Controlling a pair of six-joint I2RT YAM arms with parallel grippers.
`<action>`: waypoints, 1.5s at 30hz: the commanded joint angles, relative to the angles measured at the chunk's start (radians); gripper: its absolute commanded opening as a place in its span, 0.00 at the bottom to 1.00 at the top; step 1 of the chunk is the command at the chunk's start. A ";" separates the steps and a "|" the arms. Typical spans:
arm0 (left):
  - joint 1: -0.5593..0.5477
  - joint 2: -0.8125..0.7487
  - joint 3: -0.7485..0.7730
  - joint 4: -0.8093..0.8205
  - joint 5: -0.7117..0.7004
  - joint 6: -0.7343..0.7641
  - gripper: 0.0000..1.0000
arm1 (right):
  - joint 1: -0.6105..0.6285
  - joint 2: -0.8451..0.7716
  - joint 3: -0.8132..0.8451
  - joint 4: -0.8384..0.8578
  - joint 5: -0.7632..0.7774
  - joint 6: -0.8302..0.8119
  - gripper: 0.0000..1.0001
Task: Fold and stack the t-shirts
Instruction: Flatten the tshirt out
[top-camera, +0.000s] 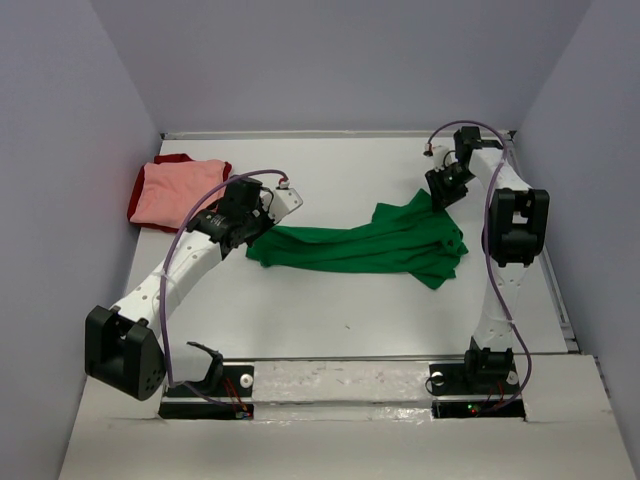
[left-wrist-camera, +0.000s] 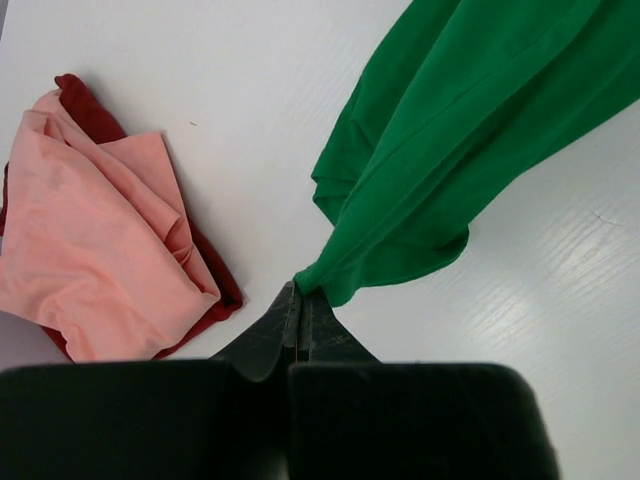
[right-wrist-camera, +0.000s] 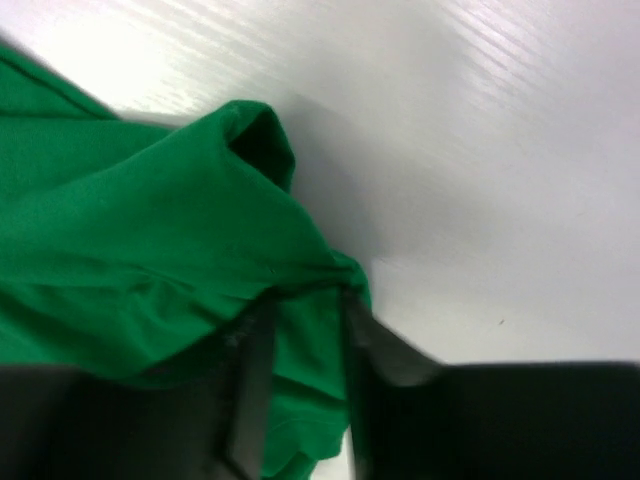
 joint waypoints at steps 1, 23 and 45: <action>-0.007 -0.026 0.031 -0.009 0.013 -0.008 0.00 | 0.007 -0.074 0.019 0.025 0.019 -0.016 0.48; -0.004 0.010 0.034 -0.020 -0.003 -0.008 0.00 | 0.007 0.030 0.130 -0.017 -0.064 -0.099 0.63; -0.004 0.043 0.060 -0.043 0.001 -0.008 0.00 | -0.003 0.072 0.170 -0.097 -0.124 -0.159 0.00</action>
